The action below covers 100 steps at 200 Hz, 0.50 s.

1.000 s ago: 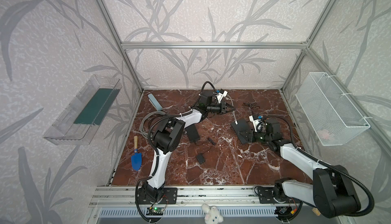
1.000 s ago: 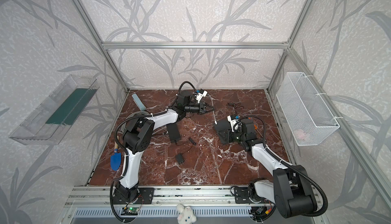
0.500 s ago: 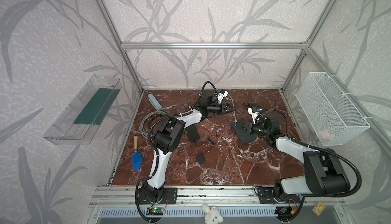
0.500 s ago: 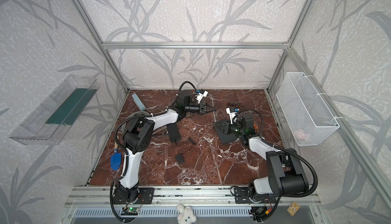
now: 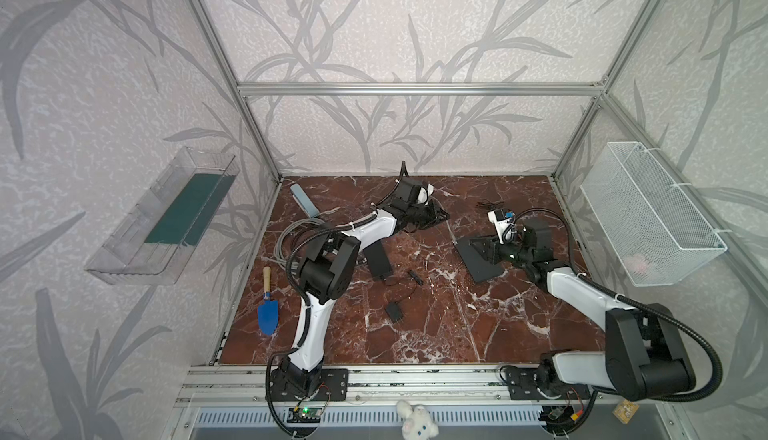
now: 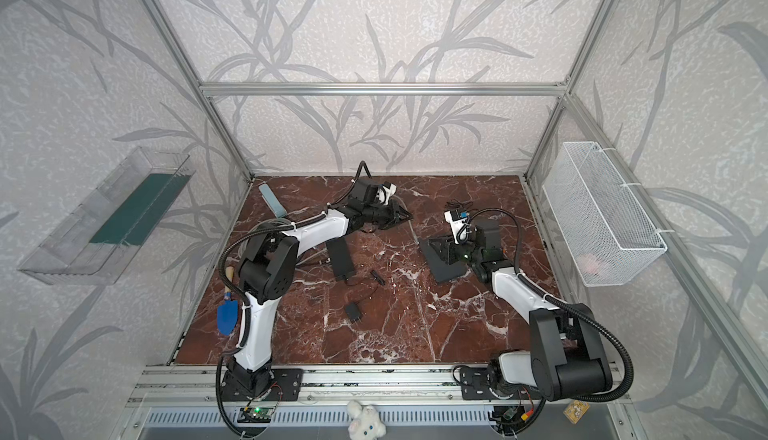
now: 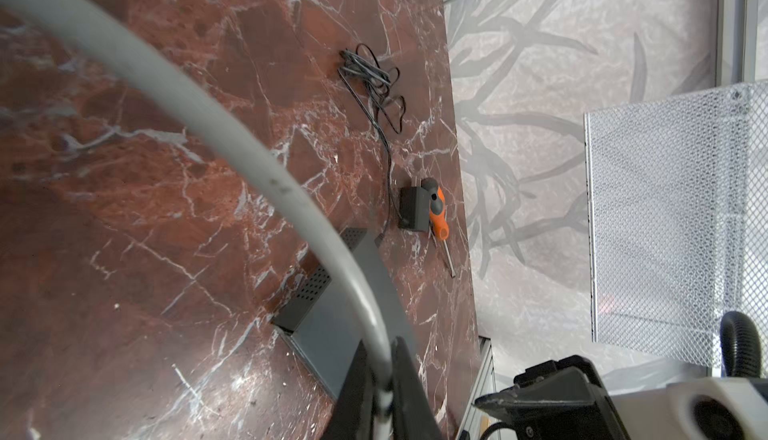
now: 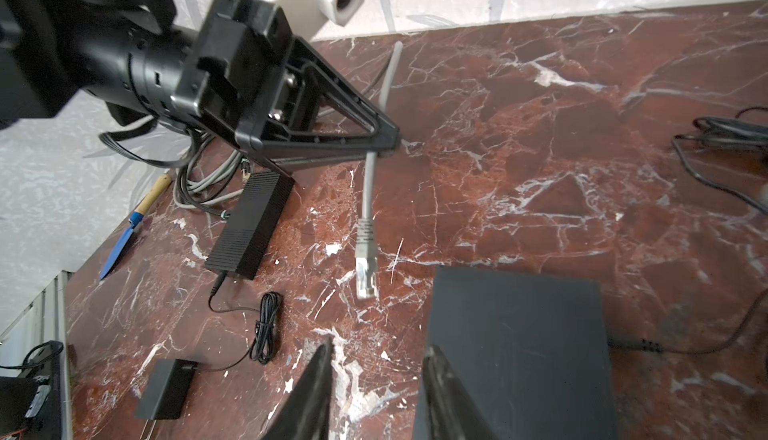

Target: Insert the plug into the switch port

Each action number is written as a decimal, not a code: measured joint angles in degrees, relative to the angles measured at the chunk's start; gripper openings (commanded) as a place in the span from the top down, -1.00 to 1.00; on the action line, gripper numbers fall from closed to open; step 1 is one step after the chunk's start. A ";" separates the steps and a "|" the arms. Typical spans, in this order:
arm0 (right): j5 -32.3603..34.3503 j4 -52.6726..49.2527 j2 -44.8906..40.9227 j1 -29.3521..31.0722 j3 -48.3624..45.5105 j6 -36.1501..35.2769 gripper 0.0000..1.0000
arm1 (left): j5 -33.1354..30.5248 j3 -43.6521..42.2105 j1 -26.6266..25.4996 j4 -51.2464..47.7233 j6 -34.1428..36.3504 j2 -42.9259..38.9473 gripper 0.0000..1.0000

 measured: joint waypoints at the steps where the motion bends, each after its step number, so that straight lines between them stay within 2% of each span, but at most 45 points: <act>1: 0.09 0.11 0.20 0.09 0.00 0.02 0.31 | -0.02 0.02 0.00 -0.04 -0.02 0.00 0.77; 38: 7.06 5.44 3.43 5.84 -1.18 3.72 0.25 | -1.36 0.09 -0.26 -1.90 -1.31 -0.28 0.76; 61: 11.91 8.79 4.07 10.21 -2.49 3.85 0.30 | -1.77 1.03 -0.37 -4.46 -1.75 -0.28 0.76; 100: 15.74 13.97 10.03 10.80 -2.51 4.61 0.40 | -2.36 3.15 -0.44 -6.10 -1.88 -0.28 0.76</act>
